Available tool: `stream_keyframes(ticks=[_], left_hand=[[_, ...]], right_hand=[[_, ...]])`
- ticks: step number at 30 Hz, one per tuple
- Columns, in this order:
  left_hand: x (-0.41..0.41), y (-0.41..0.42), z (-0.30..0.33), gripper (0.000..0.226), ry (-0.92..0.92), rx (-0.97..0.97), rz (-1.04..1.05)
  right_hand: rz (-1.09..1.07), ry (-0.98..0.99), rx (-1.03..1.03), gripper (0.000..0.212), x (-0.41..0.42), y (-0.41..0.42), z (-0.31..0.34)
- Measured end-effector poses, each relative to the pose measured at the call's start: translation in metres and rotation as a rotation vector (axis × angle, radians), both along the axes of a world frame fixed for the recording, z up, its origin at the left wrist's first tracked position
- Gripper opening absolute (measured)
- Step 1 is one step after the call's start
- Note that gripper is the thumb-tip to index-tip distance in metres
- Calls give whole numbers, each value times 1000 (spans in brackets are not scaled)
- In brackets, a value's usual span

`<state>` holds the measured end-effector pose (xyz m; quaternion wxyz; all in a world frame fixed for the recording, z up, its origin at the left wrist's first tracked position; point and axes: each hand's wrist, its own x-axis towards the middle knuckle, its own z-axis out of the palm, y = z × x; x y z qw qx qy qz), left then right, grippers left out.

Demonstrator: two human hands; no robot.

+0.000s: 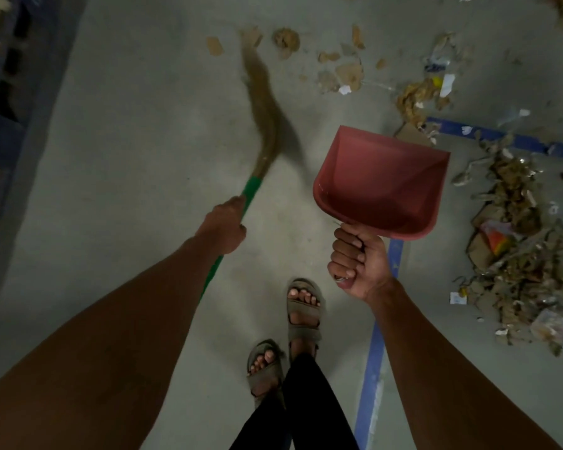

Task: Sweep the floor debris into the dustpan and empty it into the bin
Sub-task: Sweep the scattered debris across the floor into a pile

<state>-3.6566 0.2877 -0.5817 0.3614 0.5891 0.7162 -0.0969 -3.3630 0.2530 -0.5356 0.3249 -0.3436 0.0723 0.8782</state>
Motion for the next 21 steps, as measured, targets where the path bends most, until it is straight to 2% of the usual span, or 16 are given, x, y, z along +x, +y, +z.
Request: stream_keyframes(ticks=[7,9,15,21], left_hand=[[50,48,-1,76,-141,-12,-446],[47,60,9,74,-154,25,-501],[-6,87,42,78,-180,297,-343],[-59,122,58,81,-63,382,-37]], right_hand=[[8,-67,-52,42,41,51,10],[13,-77,-50,42,48,62,16],[-4,-60,-32,44,48,95,32],[11,-25,-15,44,25,120,40]])
